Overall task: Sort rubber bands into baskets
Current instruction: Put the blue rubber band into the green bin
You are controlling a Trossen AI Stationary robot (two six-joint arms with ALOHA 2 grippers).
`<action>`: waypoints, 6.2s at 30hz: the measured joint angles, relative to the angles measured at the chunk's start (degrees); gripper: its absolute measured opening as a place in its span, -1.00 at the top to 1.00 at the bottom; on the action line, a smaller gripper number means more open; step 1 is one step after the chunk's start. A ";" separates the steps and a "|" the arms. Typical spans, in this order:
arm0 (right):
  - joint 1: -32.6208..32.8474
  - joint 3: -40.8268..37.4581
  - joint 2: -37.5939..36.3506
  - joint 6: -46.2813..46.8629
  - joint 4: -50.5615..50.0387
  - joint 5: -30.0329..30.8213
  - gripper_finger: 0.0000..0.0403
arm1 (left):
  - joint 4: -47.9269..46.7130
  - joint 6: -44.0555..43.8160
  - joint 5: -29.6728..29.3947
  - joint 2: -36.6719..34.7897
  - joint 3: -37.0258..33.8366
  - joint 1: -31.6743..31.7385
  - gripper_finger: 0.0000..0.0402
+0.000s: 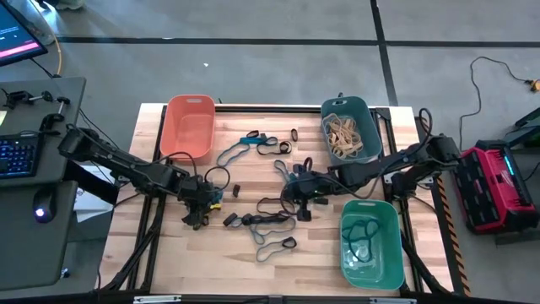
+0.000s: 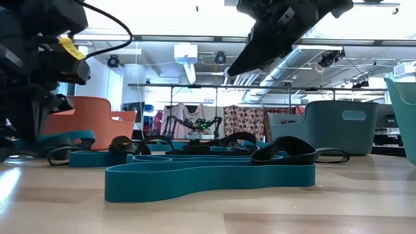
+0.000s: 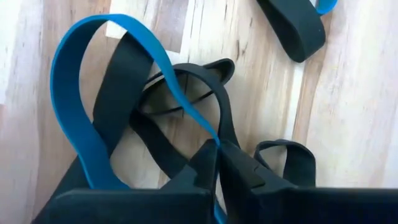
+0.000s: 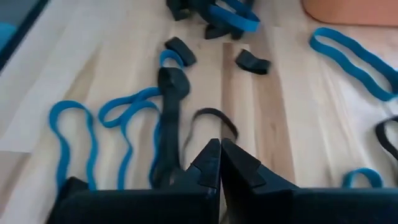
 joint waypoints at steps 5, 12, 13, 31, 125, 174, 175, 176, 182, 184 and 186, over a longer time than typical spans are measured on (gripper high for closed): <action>1.64 0.00 0.00 0.02 1.84 1.20 0.99 | -0.46 0.03 -0.02 -0.16 0.28 0.00 0.99; 3.10 0.00 0.00 0.42 4.36 5.56 0.78 | -3.38 0.97 -2.22 -1.36 5.81 -0.02 1.00; 3.22 0.00 0.00 0.42 4.89 5.58 0.74 | -3.81 1.04 -2.93 -1.58 6.63 -0.02 1.00; 3.57 0.00 0.00 -0.46 11.82 11.19 0.33 | -9.61 7.48 -19.19 -1.86 18.68 -0.02 1.00; 23.95 5.61 -13.02 36.92 -35.37 33.85 1.00 | 55.43 18.98 -9.86 7.48 3.98 -0.39 0.38; 40.13 -4.59 -9.70 95.94 -65.44 -1.00 0.80 | 53.81 18.68 -11.15 7.48 3.98 -0.35 0.38; 40.13 -4.10 -9.70 95.46 -65.70 -0.96 0.74 | 53.28 17.80 -12.23 7.48 3.98 -0.20 0.38; 40.13 -3.47 -9.70 95.11 -66.09 -0.94 0.66 | 52.53 16.93 -13.06 7.48 3.98 0.07 0.38; 40.13 2.66 -9.70 94.95 -72.73 0.16 0.26 | 47.85 17.24 -13.38 7.50 3.98 2.37 0.38; 40.13 5.39 -9.70 95.12 -75.06 1.64 0.18 | 47.18 17.49 -13.32 7.50 3.98 3.10 0.38; 40.13 8.21 -9.70 95.94 -76.69 3.50 0.13 | 46.78 17.99 -13.33 7.50 3.92 3.93 0.38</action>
